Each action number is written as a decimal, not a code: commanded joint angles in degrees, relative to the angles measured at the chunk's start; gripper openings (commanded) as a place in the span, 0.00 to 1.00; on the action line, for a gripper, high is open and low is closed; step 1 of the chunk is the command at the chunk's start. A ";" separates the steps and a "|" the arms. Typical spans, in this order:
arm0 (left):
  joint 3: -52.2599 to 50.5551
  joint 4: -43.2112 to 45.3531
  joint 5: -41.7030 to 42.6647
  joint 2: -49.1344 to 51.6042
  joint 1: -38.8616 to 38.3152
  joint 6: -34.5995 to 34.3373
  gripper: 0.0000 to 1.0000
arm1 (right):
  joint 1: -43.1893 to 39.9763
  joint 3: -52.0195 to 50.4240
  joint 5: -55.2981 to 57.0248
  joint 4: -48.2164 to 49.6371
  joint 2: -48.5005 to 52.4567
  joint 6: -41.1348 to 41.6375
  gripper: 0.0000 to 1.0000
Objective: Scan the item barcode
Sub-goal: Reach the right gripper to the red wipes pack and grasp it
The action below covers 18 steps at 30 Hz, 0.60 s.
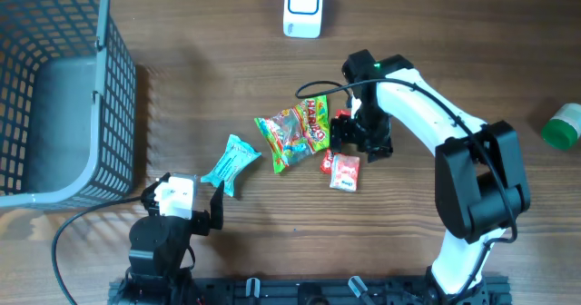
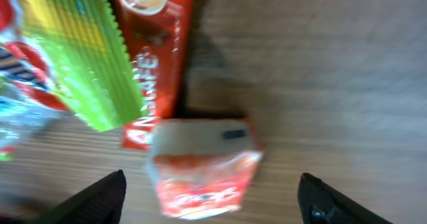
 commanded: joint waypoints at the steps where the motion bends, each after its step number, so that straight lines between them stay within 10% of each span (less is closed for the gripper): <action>1: -0.39 0.09 -0.13 0.02 -0.33 0.85 1.00 | 2.25 -0.24 7.74 0.39 -1.05 -11.91 0.83; 13: -0.39 0.09 -0.13 0.02 -0.33 0.85 1.00 | 14.16 -0.48 22.10 7.61 -1.03 -19.80 0.81; 18: -0.39 0.09 -0.13 0.02 -0.33 0.85 1.00 | 13.20 -0.50 20.37 6.21 -1.03 -20.04 0.42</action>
